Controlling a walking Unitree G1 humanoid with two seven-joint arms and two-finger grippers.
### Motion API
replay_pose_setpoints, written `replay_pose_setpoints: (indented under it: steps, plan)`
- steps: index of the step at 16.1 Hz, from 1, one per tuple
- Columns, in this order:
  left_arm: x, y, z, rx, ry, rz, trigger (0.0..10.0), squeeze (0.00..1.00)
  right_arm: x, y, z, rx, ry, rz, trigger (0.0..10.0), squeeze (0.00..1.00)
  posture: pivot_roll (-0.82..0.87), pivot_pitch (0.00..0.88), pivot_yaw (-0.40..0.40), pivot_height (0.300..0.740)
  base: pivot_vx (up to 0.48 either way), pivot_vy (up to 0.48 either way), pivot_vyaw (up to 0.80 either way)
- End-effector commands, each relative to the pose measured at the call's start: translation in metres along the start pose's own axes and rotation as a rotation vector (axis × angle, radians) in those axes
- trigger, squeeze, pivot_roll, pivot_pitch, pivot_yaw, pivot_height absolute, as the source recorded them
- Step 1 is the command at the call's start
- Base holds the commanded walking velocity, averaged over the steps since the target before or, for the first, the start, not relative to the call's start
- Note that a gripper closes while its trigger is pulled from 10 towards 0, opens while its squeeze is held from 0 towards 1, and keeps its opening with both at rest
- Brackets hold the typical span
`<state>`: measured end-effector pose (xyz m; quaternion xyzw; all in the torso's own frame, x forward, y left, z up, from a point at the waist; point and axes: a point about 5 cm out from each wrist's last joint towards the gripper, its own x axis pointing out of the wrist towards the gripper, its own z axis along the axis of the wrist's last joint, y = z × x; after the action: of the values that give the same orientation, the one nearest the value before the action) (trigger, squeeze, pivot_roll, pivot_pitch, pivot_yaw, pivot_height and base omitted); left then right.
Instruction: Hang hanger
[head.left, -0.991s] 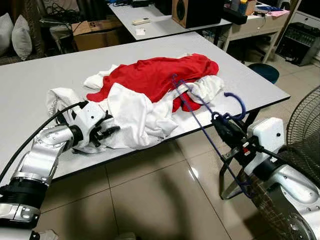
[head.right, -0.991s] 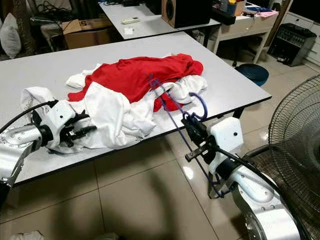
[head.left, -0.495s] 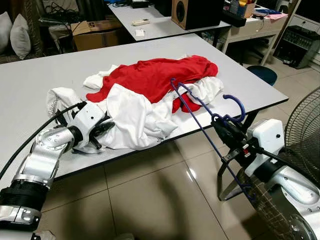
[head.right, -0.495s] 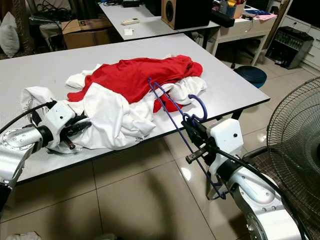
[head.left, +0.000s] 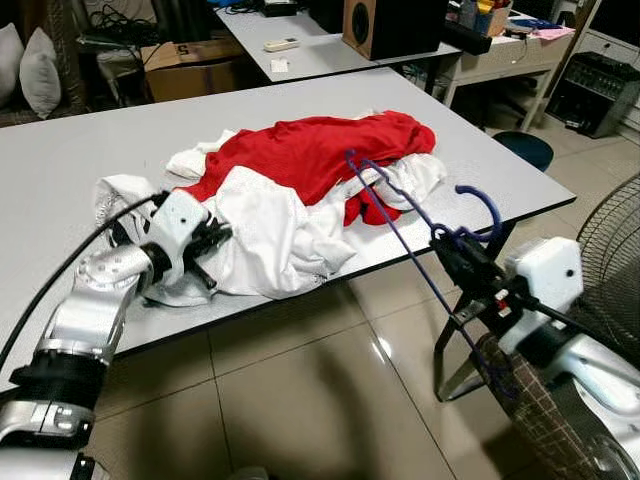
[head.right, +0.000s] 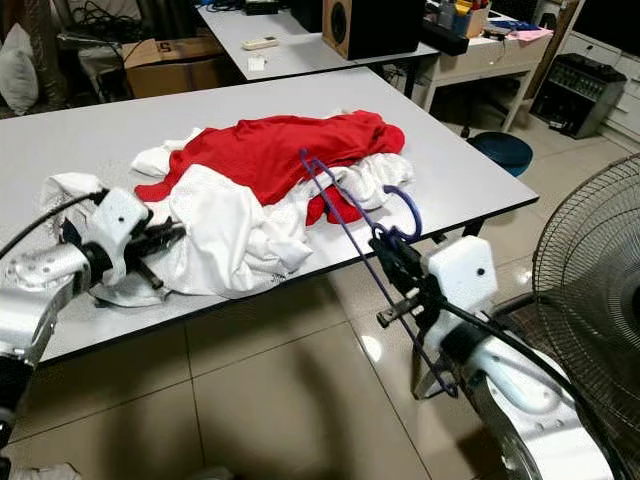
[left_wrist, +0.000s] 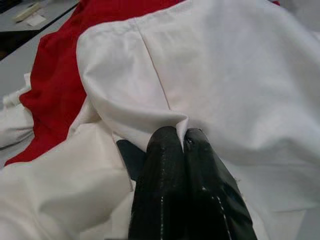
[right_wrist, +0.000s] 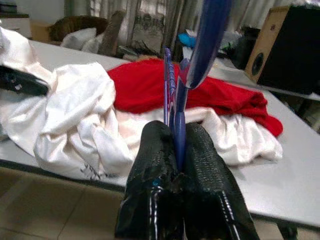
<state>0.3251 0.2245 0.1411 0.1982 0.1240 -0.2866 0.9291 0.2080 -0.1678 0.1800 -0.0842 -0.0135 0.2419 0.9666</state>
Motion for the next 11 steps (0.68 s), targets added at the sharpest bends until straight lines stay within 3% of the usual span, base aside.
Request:
replay_pose_setpoints:
  steps: [1,4,5,6,8,9,11]
  plan:
    - [0.002,0.007,0.006,-0.041,-0.021,0.004,0.0,0.00,-0.003,-0.002,0.004,-0.013,-0.004,-0.022,10.0,0.00,-0.08,0.000,0.029,0.740,0.000,0.000,0.00]
    - [0.024,0.029,0.044,-0.092,-0.133,0.070,0.0,0.00,-0.001,-0.008,0.002,-0.018,-0.003,-0.057,10.0,0.00,-0.07,0.000,0.036,0.740,0.000,0.000,0.00]
    - [0.030,0.048,0.066,-0.110,-0.181,0.174,0.0,0.00,0.002,-0.011,0.003,-0.026,-0.007,-0.075,10.0,0.00,-0.07,0.000,0.039,0.740,0.000,0.000,0.00]
    - [0.028,0.073,0.088,-0.146,-0.218,0.377,0.0,0.00,0.003,-0.015,0.004,-0.037,-0.012,-0.100,10.0,0.00,-0.08,0.000,0.049,0.740,0.000,0.000,0.00]
    - [0.019,0.095,0.099,-0.147,-0.202,0.588,0.0,0.00,0.003,-0.018,0.005,-0.045,-0.016,-0.129,10.0,0.00,-0.08,0.000,0.058,0.740,0.000,0.000,0.00]
    - [0.011,0.106,0.092,-0.113,-0.123,0.742,0.0,0.00,0.001,-0.019,0.005,-0.046,-0.019,-0.157,10.0,0.00,-0.09,0.000,0.075,0.740,0.000,0.000,0.00]
    - [0.008,0.108,0.077,-0.081,-0.030,0.817,0.0,0.00,0.000,-0.018,0.004,-0.043,-0.019,-0.174,10.0,0.00,-0.09,0.000,0.083,0.740,0.000,0.000,0.00]
